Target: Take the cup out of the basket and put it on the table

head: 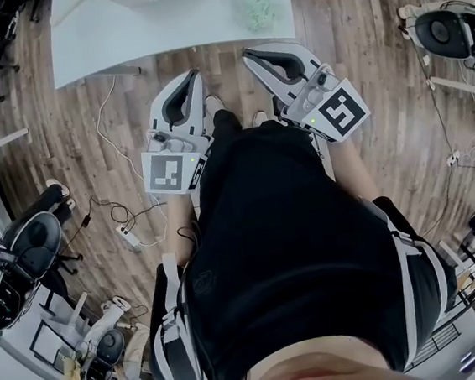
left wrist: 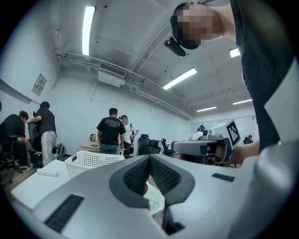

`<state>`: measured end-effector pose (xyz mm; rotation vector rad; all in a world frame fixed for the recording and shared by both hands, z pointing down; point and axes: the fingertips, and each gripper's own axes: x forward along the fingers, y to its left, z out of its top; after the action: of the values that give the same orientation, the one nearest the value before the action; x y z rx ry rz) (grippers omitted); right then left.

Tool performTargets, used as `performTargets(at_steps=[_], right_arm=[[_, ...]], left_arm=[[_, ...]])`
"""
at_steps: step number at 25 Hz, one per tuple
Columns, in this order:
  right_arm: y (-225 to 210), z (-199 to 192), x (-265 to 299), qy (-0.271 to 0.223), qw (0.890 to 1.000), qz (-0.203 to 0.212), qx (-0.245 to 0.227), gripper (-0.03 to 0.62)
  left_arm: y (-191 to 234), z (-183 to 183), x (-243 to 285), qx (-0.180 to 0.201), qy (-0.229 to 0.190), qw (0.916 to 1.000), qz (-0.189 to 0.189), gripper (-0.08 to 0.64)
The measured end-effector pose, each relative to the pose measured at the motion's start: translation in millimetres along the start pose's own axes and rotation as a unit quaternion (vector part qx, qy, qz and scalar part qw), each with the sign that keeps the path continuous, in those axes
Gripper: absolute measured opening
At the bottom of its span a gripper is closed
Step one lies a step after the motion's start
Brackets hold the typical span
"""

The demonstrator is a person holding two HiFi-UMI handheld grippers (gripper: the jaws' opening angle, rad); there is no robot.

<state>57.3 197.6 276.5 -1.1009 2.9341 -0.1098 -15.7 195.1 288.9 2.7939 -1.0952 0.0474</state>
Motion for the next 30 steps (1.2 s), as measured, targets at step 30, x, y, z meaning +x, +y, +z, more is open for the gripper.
performTargets(at_steps=[30], right_arm=[[-21,-4,107,0.022,0.998,-0.054,-0.006,0.020]], left_arm=[[111,-13,14,-0.001,0.029,0.9986,-0.045,0.018]])
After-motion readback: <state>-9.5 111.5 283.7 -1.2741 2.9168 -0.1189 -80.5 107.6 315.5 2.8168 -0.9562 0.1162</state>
